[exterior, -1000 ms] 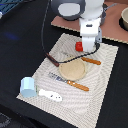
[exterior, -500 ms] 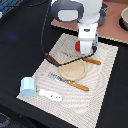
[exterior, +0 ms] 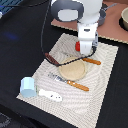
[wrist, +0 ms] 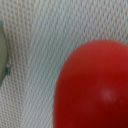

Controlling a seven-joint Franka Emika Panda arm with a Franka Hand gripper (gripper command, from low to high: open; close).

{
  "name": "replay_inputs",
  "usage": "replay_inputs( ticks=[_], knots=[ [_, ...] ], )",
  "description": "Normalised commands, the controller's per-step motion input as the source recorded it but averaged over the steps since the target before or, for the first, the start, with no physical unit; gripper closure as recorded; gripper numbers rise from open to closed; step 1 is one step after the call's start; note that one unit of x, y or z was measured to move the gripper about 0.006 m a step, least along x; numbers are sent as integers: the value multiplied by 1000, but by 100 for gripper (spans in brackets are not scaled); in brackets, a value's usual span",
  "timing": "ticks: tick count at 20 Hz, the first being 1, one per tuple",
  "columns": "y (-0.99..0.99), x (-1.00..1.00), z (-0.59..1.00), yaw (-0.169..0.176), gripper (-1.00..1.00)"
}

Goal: Interact with the objects in diverse but meaningful ways.

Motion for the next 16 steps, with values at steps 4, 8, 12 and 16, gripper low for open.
replay_inputs(
  ticks=[4,8,12,16],
  knots=[
    [-159,-451,-18,0,-100],
    [-134,-384,-94,0,100],
    [-89,-191,8,0,100],
    [-11,0,239,0,100]
  ],
)
